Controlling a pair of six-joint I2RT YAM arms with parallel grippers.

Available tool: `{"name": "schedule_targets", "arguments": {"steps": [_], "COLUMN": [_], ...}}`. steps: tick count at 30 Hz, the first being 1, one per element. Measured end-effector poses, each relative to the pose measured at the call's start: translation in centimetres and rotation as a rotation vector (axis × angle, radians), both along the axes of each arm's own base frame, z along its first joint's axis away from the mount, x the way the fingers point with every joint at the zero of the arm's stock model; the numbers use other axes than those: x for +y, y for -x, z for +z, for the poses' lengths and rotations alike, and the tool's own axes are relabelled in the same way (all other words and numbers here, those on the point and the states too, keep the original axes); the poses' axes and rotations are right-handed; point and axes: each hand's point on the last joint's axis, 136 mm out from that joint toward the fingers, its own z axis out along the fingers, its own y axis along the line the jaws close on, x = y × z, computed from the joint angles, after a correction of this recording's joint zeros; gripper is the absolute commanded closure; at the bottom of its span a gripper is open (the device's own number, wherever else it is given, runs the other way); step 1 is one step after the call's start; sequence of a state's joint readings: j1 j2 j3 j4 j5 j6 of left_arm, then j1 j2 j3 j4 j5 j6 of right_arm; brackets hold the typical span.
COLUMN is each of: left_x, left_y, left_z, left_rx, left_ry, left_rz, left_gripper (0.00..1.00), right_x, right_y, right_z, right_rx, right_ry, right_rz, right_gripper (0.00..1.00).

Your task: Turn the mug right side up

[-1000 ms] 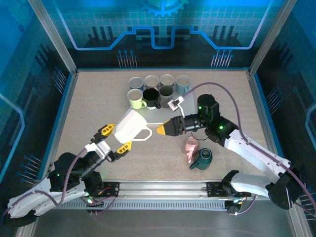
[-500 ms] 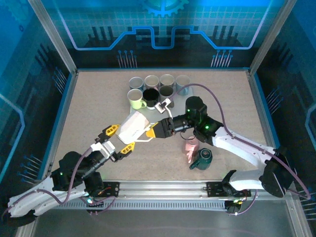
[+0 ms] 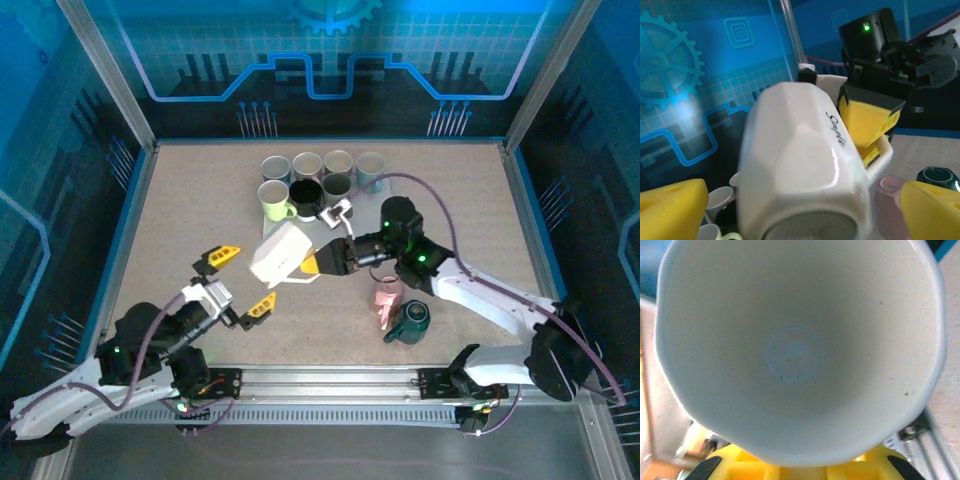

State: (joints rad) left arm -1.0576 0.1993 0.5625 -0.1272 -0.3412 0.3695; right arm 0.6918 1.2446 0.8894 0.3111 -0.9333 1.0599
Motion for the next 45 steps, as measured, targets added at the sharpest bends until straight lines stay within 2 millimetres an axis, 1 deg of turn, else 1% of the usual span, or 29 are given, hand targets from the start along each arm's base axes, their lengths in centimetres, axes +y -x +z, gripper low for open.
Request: {"name": "schedule_targets", "arguments": {"steps": [2,4,6,8,10,13,16,18,21,24,28,31,35,39,45], "left_x": [1.3,2.7,3.4,3.4,2.9,2.6,2.6,2.6,3.0,3.7,4.3,3.9,3.2,2.9,3.0], "left_y": [0.0,-0.1,-0.2,-0.4,-0.7,-0.7,-0.3,0.0,0.5,1.0,1.3,1.5,2.0,2.3,2.3], "left_z": [1.5,2.6,2.6,1.5,-0.5,-3.4,-5.1,-6.3,-8.2,-8.4,-8.2,-8.6,-9.1,-9.1,-9.0], "left_rx": [0.023,0.069,0.129,0.208,0.300,0.417,0.486,0.519,0.563,0.567,0.554,0.561,0.574,0.575,0.570], "left_ry": [0.034,0.075,0.092,0.080,0.044,-0.012,-0.025,-0.025,-0.027,0.000,0.040,0.029,0.003,-0.006,0.003], "left_rz": [0.031,0.071,0.091,0.102,0.111,0.119,0.110,0.103,0.096,0.090,0.079,0.062,0.022,-0.001,-0.004], "left_gripper": [0.01,0.01,0.01,0.01,0.01,0.01,0.01,0.01,0.01,0.01,0.01,0.01,0.01,0.01,0.01], "right_x": [-1.9,-3.8,-5.4,-7.1,-9.1,-12.2,-14.8,-16.0,-17.4,-18.8,-19.7,-19.2,-18.5,-18.2,-17.9], "right_y": [-1.9,-3.6,-4.9,-5.8,-7.0,-8.8,-10.5,-11.4,-13.2,-15.1,-17.5,-18.9,-20.6,-22.1,-24.4], "right_z": [-0.4,-1.0,-1.2,-1.5,-2.1,-3.6,-5.1,-5.9,-7.7,-9.7,-12.4,-14.5,-16.8,-18.3,-19.9], "right_rx": [-0.039,-0.109,-0.218,-0.338,-0.460,-0.608,-0.725,-0.766,-0.772,-0.745,-0.706,-0.687,-0.660,-0.632,-0.597], "right_ry": [0.056,0.157,0.278,0.400,0.536,0.737,0.913,0.992,1.084,1.145,1.205,1.245,1.279,1.294,1.305], "right_rz": [-0.123,-0.263,-0.377,-0.461,-0.537,-0.623,-0.671,-0.688,-0.714,-0.740,-0.750,-0.714,-0.666,-0.649,-0.644], "right_gripper": [1.00,1.00,1.00,1.00,1.00,1.00,1.00,1.00,1.00,1.00,1.00,1.00,1.00,1.00,1.00]}}
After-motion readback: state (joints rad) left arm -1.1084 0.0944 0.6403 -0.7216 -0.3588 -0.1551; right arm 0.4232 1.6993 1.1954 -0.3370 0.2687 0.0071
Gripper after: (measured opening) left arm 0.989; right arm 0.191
